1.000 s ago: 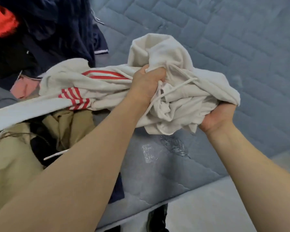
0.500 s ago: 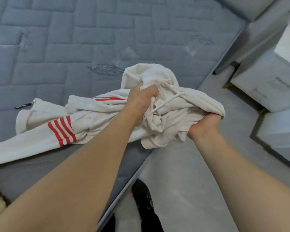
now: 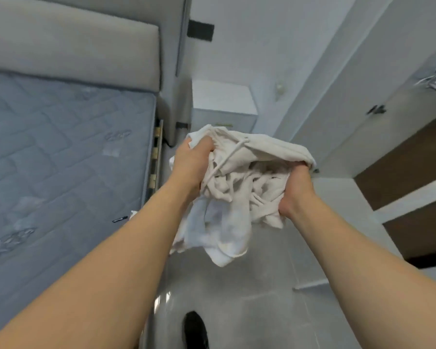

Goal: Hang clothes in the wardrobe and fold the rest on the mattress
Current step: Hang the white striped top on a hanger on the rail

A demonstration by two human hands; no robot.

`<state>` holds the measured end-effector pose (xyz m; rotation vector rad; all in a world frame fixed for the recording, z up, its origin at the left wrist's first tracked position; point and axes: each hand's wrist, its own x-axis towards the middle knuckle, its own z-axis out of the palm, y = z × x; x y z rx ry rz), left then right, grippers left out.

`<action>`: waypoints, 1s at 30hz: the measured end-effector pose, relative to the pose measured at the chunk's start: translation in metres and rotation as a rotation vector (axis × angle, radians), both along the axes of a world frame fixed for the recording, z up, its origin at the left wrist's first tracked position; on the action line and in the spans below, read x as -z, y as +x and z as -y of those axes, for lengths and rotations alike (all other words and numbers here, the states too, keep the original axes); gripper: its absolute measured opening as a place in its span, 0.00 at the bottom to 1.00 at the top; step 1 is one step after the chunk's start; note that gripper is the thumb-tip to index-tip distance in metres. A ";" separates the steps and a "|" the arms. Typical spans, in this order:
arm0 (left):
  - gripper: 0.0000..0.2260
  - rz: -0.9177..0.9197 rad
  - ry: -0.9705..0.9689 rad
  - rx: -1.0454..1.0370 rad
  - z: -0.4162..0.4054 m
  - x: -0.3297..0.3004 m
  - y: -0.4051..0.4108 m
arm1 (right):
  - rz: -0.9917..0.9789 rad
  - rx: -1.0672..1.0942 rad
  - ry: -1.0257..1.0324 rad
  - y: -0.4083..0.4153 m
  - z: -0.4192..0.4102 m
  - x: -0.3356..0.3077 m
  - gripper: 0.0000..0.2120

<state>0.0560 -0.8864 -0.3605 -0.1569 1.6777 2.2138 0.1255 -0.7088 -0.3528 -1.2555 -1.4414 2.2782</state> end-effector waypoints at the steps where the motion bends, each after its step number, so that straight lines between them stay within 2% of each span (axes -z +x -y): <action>1: 0.10 -0.029 0.001 0.035 -0.012 -0.028 0.004 | 0.012 -0.008 0.060 0.012 -0.013 -0.028 0.26; 3: 0.07 -0.102 -0.054 0.117 -0.036 -0.086 0.009 | 0.055 -0.025 0.208 0.031 -0.038 -0.085 0.24; 6: 0.10 -0.273 -0.279 0.250 -0.071 -0.172 0.011 | 0.180 -0.061 0.516 0.046 -0.079 -0.162 0.25; 8: 0.13 -0.509 -0.531 0.309 -0.094 -0.223 0.007 | 0.215 -0.126 0.785 0.054 -0.103 -0.211 0.20; 10: 0.16 -0.754 -0.811 0.290 -0.110 -0.268 0.002 | 0.158 -0.203 1.004 0.065 -0.121 -0.260 0.15; 12: 0.18 -0.872 -0.854 0.163 -0.121 -0.302 -0.012 | 0.093 -0.207 1.238 0.074 -0.140 -0.304 0.13; 15: 0.16 -0.798 -0.656 0.044 -0.138 -0.336 -0.030 | 0.194 -0.123 1.486 0.080 -0.177 -0.351 0.15; 19: 0.16 -0.755 -0.440 0.027 -0.179 -0.355 -0.028 | 0.232 -0.054 1.600 0.081 -0.221 -0.376 0.14; 22: 0.15 -0.760 -0.326 0.139 -0.212 -0.352 -0.027 | 0.230 -0.035 1.607 0.078 -0.244 -0.378 0.13; 24: 0.13 -0.944 -0.443 0.289 -0.225 -0.349 -0.036 | 0.284 0.030 1.588 0.077 -0.261 -0.375 0.13; 27: 0.15 -1.296 -0.817 0.508 -0.239 -0.346 -0.060 | 0.413 0.148 1.525 0.079 -0.289 -0.367 0.11; 29: 0.14 -1.383 -0.944 0.545 -0.248 -0.346 -0.073 | 0.501 0.158 1.552 0.079 -0.297 -0.365 0.11; 30: 0.11 -1.380 -0.916 0.534 -0.254 -0.346 -0.081 | 0.547 0.143 1.591 0.078 -0.298 -0.363 0.11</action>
